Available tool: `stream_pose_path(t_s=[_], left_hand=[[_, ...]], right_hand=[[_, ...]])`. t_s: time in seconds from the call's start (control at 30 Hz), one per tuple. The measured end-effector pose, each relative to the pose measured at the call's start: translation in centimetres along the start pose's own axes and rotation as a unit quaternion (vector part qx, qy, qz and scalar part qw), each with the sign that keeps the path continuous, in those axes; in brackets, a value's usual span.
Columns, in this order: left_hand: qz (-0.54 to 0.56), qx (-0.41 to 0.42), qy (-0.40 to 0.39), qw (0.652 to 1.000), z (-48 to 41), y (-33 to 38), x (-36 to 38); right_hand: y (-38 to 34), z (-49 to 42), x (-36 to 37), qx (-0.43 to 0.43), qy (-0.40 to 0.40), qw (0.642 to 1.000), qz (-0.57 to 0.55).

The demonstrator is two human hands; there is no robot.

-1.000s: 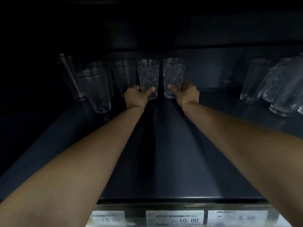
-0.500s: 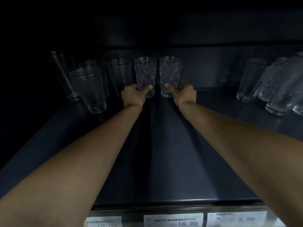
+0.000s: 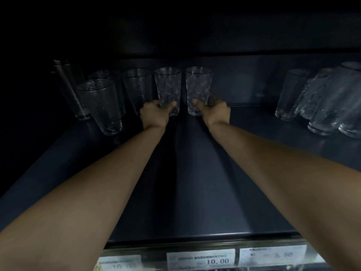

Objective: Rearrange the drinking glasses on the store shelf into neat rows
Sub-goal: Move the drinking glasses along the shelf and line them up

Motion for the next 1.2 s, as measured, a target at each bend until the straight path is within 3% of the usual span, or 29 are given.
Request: stream_pose_path(t_s=[0.3, 0.43, 0.67, 0.93, 1.07, 1.2], left_hand=[[0.012, -0.014, 0.016, 1.0, 1.1, 0.3, -1.0], [0.042, -0.057, 0.019, 0.997, 2.4, 0.2, -1.8], [0.166, -0.045, -0.108, 0.979, 8.6, 6.1, 1.5], [0.187, 0.06, -0.251, 0.948, 18.1, 16.9, 8.7], [0.172, 0.096, -0.272, 0.942, 21.8, 20.2, 12.7], [0.145, 0.074, -0.278, 0.947, 25.0, 21.6, 17.0]], right_hand=[[0.1, 0.7, -1.0, 0.021, -0.03, 0.999, -0.034], [0.6, 1.4, -2.9, 0.047, -0.064, 0.994, -0.08], [0.5, 4.6, -11.1, 0.024, -0.101, 0.988, -0.115], [3.5, 5.2, -26.4, 0.005, 0.016, 0.995, -0.098], [5.1, 4.7, -34.1, -0.008, 0.09, 0.992, -0.089], [8.3, 3.5, -39.5, 0.006, 0.144, 0.989, -0.028]])
Point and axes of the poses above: each hand's wrist, its own z-axis away from the middle knuckle, its own x-axis out of the palm, y = z × x, the point moved 9 cm from there along -z, towards the middle knuckle, and after that the axes turned 6 degrees about y, right-handed, at the moved point
